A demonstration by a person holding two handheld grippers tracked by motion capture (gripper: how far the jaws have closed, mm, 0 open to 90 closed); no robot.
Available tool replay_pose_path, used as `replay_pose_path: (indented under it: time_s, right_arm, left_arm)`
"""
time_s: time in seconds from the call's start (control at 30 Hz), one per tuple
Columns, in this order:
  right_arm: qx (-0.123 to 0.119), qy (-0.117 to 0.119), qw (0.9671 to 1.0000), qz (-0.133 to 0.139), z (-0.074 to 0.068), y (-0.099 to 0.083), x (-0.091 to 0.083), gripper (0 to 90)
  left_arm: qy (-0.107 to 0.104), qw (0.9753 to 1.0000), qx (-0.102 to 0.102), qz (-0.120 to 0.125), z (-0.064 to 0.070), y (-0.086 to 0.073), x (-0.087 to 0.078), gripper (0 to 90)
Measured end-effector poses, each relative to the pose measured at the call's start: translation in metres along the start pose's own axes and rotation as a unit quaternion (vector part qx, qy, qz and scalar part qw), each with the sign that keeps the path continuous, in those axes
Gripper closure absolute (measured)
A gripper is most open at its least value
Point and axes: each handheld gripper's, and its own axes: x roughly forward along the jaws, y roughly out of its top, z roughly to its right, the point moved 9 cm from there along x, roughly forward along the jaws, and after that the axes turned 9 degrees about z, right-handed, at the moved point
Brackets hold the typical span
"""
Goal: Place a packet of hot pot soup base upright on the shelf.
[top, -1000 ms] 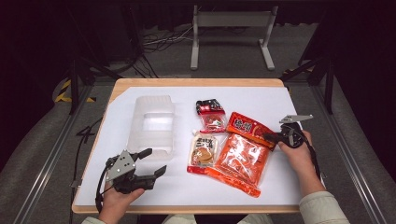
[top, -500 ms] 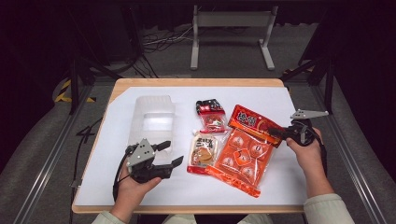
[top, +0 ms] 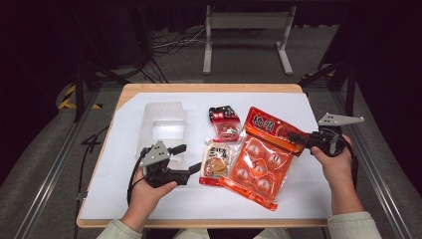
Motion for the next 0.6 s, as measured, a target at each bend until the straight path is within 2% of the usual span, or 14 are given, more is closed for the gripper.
replay_pose_path:
  time_s: [0.07, 0.17, 0.27, 0.3, 0.43, 0.47, 0.5, 0.6]
  right_arm:
    - [-0.010, 0.010, 0.9999, 0.009, -0.010, 0.009, -0.006, 90.0]
    - [-0.015, 0.018, 0.9996, 0.016, -0.018, 0.016, -0.011, 90.0]
    - [-0.022, 0.023, 0.9993, 0.019, -0.024, 0.020, -0.014, 90.0]
    - [-0.029, 0.029, 0.9988, 0.025, -0.031, 0.024, -0.017, 90.0]
    - [-0.035, 0.036, 0.9983, 0.030, -0.038, 0.029, -0.020, 90.0]
    - [-0.038, 0.040, 0.9979, 0.033, -0.041, 0.031, -0.022, 90.0]
    - [-0.042, 0.044, 0.9974, 0.037, -0.045, 0.034, -0.023, 90.0]
    - [-0.045, 0.052, 0.9967, 0.043, -0.052, 0.038, -0.027, 90.0]
  left_arm:
    - [-0.005, 0.9998, -0.016, -0.009, 0.000, -0.001, 0.004, 18.6]
    - [-0.017, 0.9997, -0.020, -0.004, 0.001, 0.001, 0.009, 20.5]
    - [-0.019, 0.9997, -0.014, 0.001, 0.000, 0.002, 0.014, 21.8]
    - [-0.022, 0.9997, -0.010, -0.003, 0.001, 0.002, 0.017, 19.6]
    - [-0.028, 0.9994, -0.018, -0.004, 0.003, 0.005, 0.023, 12.4]
    - [-0.026, 0.9995, -0.018, 0.002, 0.002, 0.006, 0.026, 12.4]
    - [-0.024, 0.9995, -0.022, 0.006, 0.002, 0.007, 0.028, 7.3]
    - [-0.030, 0.9991, -0.019, 0.023, 0.003, 0.011, 0.030, 3.7]
